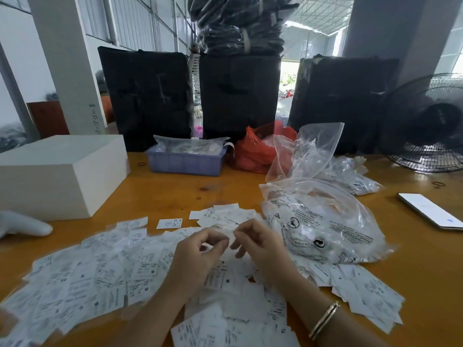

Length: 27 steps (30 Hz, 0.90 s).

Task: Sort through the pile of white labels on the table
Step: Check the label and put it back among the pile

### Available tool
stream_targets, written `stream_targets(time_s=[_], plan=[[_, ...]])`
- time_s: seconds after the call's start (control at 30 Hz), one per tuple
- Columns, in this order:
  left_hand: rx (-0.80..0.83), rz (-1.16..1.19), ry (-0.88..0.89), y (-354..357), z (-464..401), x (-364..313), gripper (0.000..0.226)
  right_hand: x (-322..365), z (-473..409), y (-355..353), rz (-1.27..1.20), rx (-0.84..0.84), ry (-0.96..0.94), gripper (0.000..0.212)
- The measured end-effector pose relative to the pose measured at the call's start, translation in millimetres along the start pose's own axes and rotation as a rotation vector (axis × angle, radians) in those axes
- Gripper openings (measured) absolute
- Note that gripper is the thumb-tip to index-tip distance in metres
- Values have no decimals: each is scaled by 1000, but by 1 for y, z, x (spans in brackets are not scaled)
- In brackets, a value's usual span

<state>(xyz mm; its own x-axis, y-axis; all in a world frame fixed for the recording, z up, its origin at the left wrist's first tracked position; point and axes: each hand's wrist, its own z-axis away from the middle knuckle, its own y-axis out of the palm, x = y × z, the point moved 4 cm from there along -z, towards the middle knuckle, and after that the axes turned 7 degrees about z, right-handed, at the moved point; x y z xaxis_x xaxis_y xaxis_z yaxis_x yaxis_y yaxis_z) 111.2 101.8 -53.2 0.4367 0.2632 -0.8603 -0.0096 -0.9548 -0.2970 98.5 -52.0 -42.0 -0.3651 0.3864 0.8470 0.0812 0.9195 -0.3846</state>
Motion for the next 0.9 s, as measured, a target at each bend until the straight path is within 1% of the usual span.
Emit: stream_targets(time_s=[0.07, 0.17, 0.23, 0.27, 0.4, 0.53, 0.6, 0.7, 0.77, 0.83, 0.9], plan=[[-68, 62, -30, -3, -1, 1, 6, -1, 0, -1, -6, -33, -8, 13], [-157, 151, -60, -9, -1, 2, 7, -6, -1, -11, 23, -196, -1, 21], [-186, 160, -59, -12, -1, 1, 5, -11, -2, -17, 151, -288, 24, 25], [-198, 161, -61, -12, 0, 1, 4, -13, -3, -18, 234, -290, 34, 25], [-221, 139, -62, -13, 0, 0, 11, -23, -3, -7, 546, -136, 52, 22], [-234, 110, -38, -13, 0, 0, 14, -27, -3, 3, 819, 28, 63, 38], [-244, 111, -39, -14, 0, -1, 17, -28, -4, 7, 898, 79, 52, 42], [-242, 130, -46, -13, -1, -2, 21, -26, -4, 8, 911, 68, 31, 40], [-226, 133, -47, -12, 0, -2, 23, -25, -5, 7, 872, 52, 39, 36], [-206, 126, -42, -11, 0, -3, 24, -22, -4, 6, 773, 22, 45, 23], [-180, 134, -51, -10, 1, -3, 23, -20, -4, 2, 608, 4, 80, 5]])
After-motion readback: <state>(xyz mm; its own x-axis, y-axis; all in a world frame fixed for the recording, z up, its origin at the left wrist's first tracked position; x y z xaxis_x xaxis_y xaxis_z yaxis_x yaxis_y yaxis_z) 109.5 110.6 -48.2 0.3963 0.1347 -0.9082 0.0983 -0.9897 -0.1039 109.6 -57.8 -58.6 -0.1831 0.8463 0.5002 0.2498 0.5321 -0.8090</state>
